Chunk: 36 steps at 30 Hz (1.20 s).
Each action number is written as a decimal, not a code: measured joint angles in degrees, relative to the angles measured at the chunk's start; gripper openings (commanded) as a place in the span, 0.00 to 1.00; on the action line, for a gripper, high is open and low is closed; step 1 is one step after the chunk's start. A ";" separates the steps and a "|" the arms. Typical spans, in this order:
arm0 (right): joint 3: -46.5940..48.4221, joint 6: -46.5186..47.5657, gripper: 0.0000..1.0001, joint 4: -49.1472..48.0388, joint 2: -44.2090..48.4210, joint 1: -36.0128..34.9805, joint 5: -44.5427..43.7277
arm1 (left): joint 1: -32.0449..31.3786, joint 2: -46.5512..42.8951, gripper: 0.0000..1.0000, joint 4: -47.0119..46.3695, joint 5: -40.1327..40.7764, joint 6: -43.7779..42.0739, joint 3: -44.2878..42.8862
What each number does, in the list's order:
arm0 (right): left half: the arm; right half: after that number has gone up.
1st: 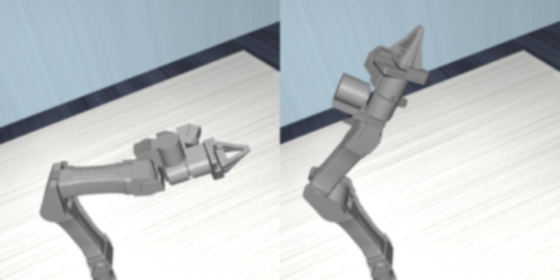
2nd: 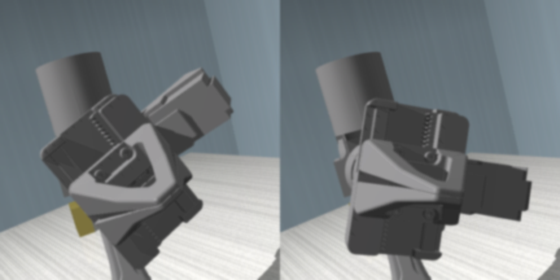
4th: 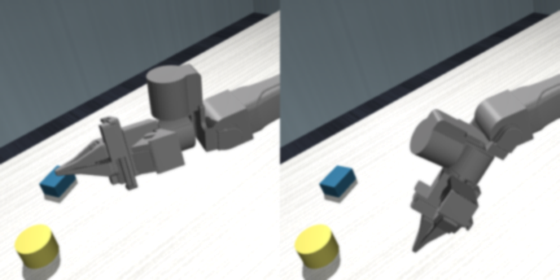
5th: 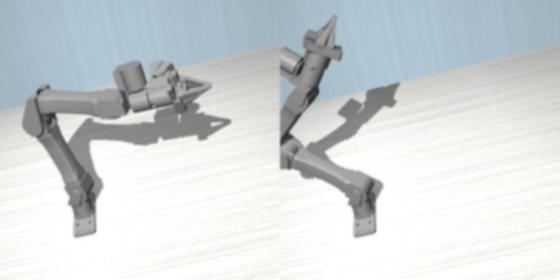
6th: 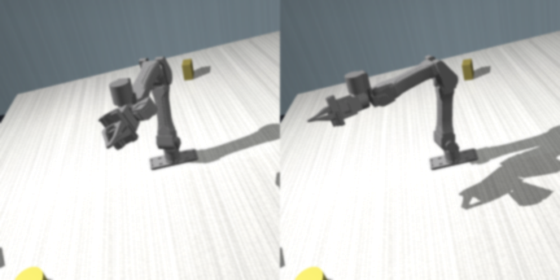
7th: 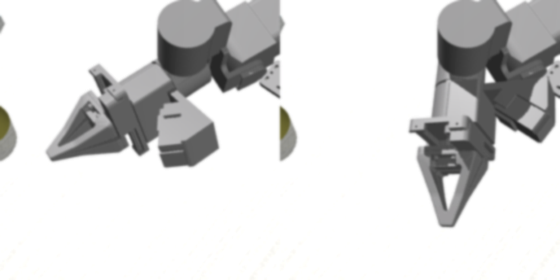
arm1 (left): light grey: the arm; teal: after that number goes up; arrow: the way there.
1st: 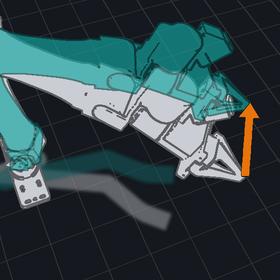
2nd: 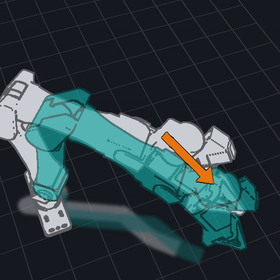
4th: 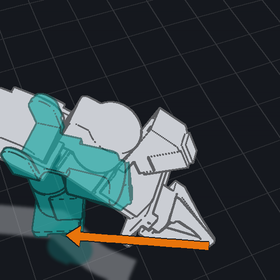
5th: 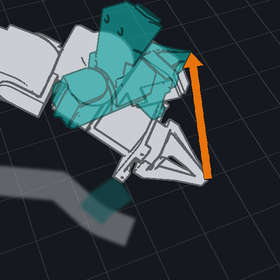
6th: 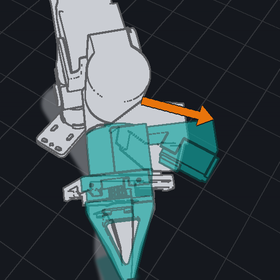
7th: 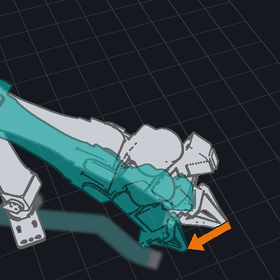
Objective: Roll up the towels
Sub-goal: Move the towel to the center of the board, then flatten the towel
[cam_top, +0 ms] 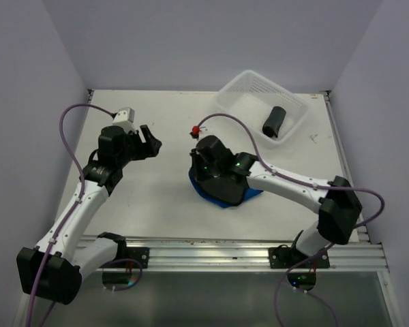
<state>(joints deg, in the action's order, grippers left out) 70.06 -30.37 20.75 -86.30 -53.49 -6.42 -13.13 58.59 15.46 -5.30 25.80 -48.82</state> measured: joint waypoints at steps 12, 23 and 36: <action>1.81 -8.72 0.47 -9.22 -12.59 -4.31 5.79 | 0.00 -1.81 0.75 0.33 5.81 -0.35 -0.02; -6.86 -7.15 0.46 -3.89 8.02 -2.99 -8.17 | -0.59 6.38 0.70 1.86 -0.04 3.93 1.42; -19.78 -8.28 0.46 -2.43 9.94 4.11 -10.23 | -1.53 1.46 0.75 8.11 -0.63 16.98 15.39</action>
<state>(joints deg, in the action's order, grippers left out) 50.28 -38.65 18.33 -76.36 -49.39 -16.64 -14.66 60.05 23.57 -5.93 42.78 -33.43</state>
